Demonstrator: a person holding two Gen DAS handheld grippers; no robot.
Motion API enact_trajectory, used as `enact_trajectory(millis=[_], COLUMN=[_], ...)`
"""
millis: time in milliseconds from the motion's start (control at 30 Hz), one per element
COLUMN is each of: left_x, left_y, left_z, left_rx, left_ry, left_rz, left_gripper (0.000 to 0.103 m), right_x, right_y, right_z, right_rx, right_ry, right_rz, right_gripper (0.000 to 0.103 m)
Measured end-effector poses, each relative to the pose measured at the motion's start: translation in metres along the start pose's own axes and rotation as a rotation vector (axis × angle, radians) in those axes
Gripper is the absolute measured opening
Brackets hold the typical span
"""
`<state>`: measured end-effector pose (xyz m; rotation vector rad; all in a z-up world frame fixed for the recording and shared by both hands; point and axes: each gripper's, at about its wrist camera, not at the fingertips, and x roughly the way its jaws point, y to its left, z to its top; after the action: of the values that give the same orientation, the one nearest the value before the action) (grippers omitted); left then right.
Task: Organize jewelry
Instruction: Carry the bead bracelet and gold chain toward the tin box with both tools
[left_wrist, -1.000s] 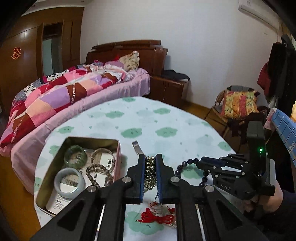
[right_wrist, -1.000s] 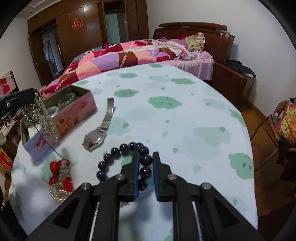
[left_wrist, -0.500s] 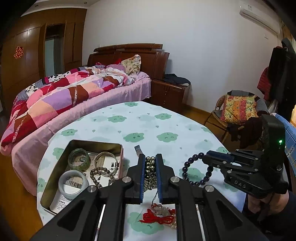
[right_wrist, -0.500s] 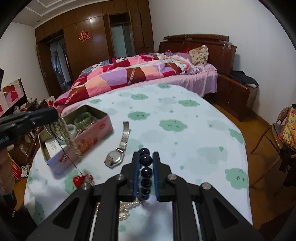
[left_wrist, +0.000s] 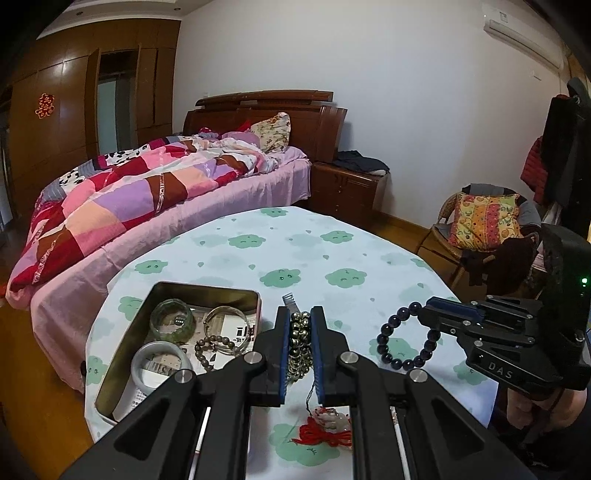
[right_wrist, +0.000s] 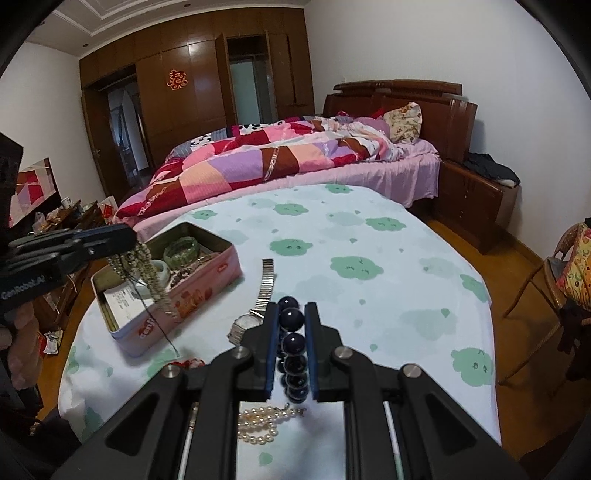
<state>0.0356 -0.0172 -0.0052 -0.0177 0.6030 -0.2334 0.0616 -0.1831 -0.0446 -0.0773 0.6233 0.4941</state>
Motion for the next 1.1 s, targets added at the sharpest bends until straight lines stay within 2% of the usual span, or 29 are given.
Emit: enact_trajectory(millis=[567,1100], left_x=[-0.013,-0.033], left_y=[0.011,0.049], left_z=[0.004,0.01], left_rx=[-0.002,-0.064], left_ry=[-0.033,-0.068], left_rz=[0.05,0.145], left_gripper=[0.01,0.01], right_x=[-0.004,0.005], right_y=[0.024,0.062], right_z=[0.017,0.046], right_rx=[-0.048,-0.13], right_ry=[-0.04,-0.066], right_rz=[0.037,0.094], right_gripper=[0.016,0.016])
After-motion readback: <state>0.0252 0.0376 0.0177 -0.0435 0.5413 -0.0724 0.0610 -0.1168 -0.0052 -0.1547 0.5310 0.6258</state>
